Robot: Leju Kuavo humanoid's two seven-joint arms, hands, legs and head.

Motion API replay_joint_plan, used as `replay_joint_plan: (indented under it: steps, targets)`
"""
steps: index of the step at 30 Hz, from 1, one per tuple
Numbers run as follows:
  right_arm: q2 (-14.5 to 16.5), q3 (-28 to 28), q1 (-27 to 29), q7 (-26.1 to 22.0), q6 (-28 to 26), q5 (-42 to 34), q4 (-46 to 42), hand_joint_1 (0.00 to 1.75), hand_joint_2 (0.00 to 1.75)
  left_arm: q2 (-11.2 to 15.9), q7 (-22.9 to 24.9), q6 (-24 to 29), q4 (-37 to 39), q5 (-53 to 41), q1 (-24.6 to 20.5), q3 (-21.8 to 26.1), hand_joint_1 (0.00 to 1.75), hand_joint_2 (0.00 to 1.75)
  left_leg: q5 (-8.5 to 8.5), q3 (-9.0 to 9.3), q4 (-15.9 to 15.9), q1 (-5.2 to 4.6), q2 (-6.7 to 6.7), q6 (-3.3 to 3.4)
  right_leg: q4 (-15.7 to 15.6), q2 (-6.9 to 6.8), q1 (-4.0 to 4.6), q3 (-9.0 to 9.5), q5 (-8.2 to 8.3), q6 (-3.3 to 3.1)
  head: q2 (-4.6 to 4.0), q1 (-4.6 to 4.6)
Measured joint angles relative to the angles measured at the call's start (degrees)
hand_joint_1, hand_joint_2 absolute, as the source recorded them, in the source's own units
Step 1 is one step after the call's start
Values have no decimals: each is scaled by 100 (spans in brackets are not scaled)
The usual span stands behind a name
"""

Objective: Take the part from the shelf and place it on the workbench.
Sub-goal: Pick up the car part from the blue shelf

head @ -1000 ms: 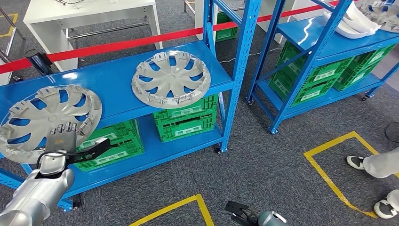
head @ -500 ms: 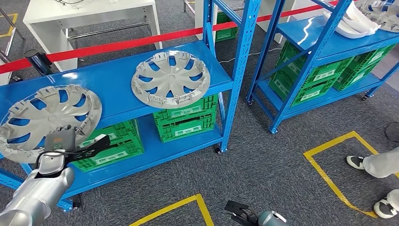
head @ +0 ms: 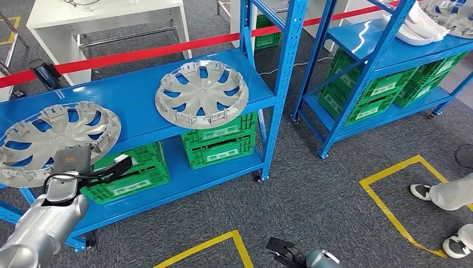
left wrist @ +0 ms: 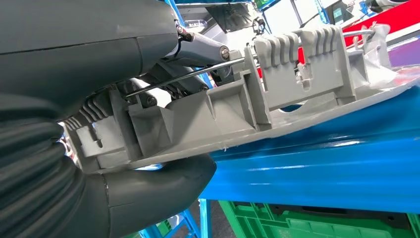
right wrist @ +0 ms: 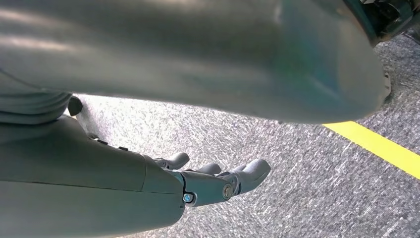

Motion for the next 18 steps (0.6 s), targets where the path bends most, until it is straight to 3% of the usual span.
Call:
replay_joint_plan:
  steps: [18]
  targets:
    - [0, 0, -26, 2, 1, 2, 0, 0, 0, -2, -11, 77, -1, -89, -16, 0, 175, 175, 0, 2, -3, 0, 3, 0, 1, 0, 0, 1, 0, 0, 0, 0]
